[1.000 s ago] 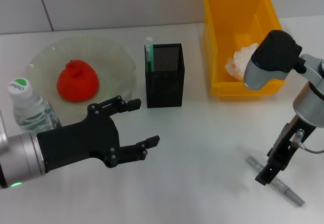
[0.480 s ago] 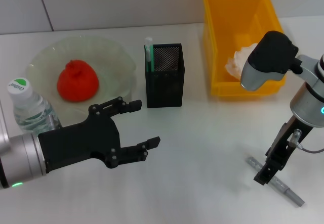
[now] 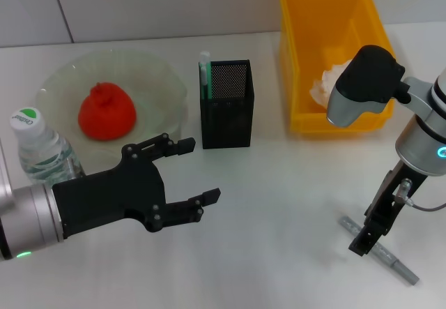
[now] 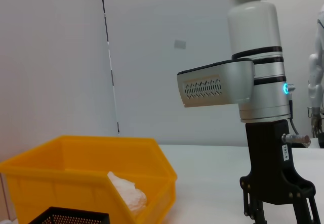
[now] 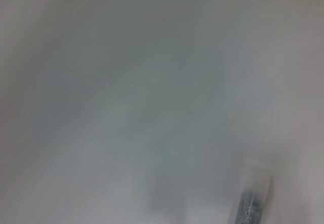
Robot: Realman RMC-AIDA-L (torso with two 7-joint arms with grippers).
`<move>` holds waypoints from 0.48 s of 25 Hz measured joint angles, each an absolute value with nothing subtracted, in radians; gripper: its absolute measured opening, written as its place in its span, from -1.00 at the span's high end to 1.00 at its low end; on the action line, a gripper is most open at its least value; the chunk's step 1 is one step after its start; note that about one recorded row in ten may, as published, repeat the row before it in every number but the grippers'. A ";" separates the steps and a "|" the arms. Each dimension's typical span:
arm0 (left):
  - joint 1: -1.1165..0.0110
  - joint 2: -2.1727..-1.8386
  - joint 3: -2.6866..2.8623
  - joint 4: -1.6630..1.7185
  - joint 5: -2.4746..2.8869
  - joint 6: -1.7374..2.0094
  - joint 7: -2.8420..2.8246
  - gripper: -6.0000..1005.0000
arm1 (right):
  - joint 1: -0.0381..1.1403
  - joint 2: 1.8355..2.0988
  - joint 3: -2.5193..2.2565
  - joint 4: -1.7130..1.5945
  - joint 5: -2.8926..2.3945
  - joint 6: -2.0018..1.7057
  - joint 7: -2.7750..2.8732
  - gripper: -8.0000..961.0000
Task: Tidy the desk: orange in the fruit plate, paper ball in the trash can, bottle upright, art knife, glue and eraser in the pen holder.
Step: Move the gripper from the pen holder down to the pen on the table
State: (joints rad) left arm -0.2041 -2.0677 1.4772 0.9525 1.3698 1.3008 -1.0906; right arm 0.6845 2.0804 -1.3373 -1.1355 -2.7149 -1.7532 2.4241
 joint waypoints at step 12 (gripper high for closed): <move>-0.205 -2.068 1.477 0.953 1.371 1.301 -1.091 -0.63 | 0.686 2.081 -1.358 -1.129 -2.716 -1.753 2.437 -0.55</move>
